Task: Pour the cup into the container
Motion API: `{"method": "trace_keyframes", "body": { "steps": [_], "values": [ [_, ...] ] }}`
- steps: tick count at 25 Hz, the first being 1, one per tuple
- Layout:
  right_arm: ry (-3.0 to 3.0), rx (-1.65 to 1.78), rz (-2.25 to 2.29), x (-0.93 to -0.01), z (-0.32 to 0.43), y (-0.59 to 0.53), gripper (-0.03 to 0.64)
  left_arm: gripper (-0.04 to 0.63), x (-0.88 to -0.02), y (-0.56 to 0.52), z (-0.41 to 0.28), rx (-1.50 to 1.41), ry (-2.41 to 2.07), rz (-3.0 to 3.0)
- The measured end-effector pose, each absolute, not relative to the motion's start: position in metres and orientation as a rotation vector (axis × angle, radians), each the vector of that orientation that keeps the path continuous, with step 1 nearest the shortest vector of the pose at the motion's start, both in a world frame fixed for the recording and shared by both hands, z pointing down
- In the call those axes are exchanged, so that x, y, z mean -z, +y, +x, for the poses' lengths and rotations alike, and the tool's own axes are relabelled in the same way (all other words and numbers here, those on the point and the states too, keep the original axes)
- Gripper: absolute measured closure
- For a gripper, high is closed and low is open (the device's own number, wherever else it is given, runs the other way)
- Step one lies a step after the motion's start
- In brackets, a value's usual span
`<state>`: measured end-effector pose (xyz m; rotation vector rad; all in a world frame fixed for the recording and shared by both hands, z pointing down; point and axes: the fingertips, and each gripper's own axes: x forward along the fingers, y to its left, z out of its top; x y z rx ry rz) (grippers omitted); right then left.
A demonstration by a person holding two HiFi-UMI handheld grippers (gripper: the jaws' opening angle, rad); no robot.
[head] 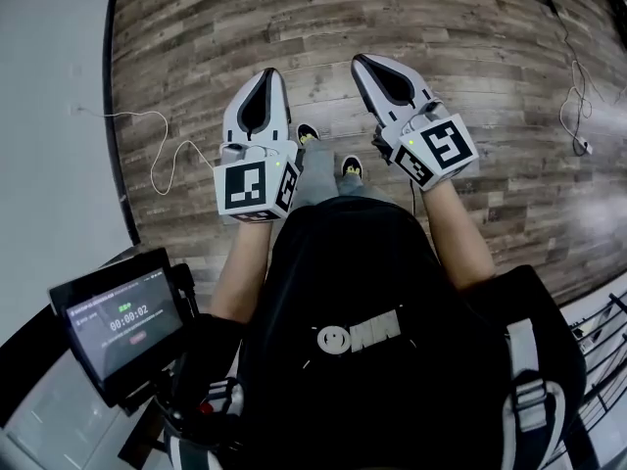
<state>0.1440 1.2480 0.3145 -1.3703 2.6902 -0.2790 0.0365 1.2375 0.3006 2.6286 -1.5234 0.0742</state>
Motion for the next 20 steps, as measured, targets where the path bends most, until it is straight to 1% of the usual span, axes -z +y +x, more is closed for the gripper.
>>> {"method": "trace_keyframes", "body": {
  "steps": [3, 7, 13, 20],
  "values": [
    [2.700, 0.284, -1.383, -0.323, 0.137, 1.217, 0.624, 0.597, -0.310, 1.204, 0.033, -0.077, -1.501, 2.628],
    [2.710, 0.259, -1.405, -0.323, 0.118, 1.217, 0.624, 0.597, -0.313, 1.204, 0.017, -0.053, -1.476, 2.657],
    [2.715, 0.293, -1.447, -0.331, 0.098, 1.123, 0.624, 0.597, -0.325, 1.109, -0.003, -0.061, -1.448, 2.636],
    [2.719, 0.289, -1.477, -0.330, 0.071, 1.053, 0.624, 0.597, -0.331, 1.037, -0.037, -0.050, -1.444, 2.614]
  ]
}}
